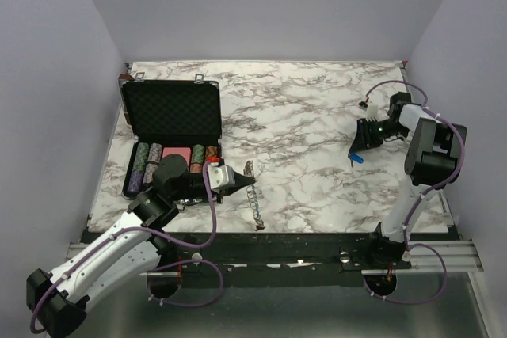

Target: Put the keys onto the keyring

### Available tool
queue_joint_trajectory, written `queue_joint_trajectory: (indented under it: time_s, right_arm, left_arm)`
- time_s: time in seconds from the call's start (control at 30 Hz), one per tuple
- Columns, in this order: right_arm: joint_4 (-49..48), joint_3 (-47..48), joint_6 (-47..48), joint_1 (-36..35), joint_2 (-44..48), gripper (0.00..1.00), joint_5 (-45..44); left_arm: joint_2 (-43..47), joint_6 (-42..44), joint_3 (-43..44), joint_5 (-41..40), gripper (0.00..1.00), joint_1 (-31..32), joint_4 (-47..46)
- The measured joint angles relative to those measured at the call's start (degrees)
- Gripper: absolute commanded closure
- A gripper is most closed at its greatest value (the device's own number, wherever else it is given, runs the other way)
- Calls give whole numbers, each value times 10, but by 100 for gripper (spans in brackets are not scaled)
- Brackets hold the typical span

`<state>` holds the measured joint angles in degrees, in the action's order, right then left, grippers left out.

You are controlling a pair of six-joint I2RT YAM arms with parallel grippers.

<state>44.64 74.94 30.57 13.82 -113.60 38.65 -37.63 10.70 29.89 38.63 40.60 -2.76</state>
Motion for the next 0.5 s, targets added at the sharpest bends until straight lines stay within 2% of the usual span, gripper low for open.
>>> queue_joint_trajectory:
  time_s: [0.5]
  right_arm:
    - [16, 0, 8, 0, 0, 72, 0]
  left_arm:
    - [-2, 1, 0, 0, 100, 0, 4]
